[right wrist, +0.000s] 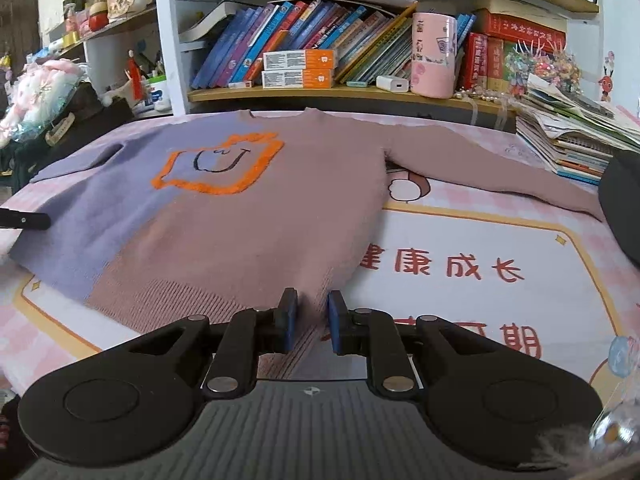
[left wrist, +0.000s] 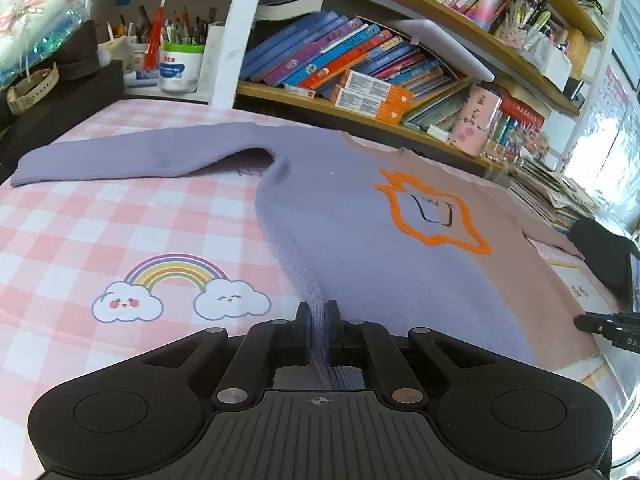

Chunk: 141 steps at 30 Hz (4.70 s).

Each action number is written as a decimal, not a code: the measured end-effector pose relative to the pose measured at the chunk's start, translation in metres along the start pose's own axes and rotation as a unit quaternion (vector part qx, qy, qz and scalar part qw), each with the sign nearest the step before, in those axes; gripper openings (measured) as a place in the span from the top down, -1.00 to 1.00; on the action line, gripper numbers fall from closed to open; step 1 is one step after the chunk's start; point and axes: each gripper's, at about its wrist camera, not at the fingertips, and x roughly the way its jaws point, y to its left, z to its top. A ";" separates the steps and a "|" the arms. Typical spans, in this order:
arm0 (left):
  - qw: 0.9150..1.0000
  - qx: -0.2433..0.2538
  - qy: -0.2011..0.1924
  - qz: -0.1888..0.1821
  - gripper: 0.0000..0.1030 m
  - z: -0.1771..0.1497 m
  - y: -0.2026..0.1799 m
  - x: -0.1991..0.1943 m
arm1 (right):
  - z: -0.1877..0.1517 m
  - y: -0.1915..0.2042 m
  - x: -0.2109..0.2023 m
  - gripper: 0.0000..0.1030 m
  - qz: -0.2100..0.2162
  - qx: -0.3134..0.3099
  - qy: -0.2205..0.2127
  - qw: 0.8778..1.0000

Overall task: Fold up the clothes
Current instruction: 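Pinch the sweater hem with the left gripper while the right gripper pinches the pink hem, then reach to the lavender sleeve cuff and grasp it with the left gripper, then fold the lavender sleeve across the sweater body with the left gripper, release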

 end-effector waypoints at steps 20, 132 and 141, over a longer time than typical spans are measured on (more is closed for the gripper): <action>0.991 0.087 -0.072 0.071 -0.46 0.005 -0.032 -0.017 | -0.001 -0.004 -0.005 -0.31 -0.018 0.000 -0.014 1.000; 0.988 0.132 -0.073 0.032 0.15 0.136 -0.164 0.122 | 0.070 -0.002 0.112 -1.00 0.140 -0.152 0.006 0.978; 0.973 0.136 -0.022 0.186 0.05 0.050 -0.078 0.046 | 0.071 -0.002 0.112 -1.00 0.141 -0.152 0.006 0.978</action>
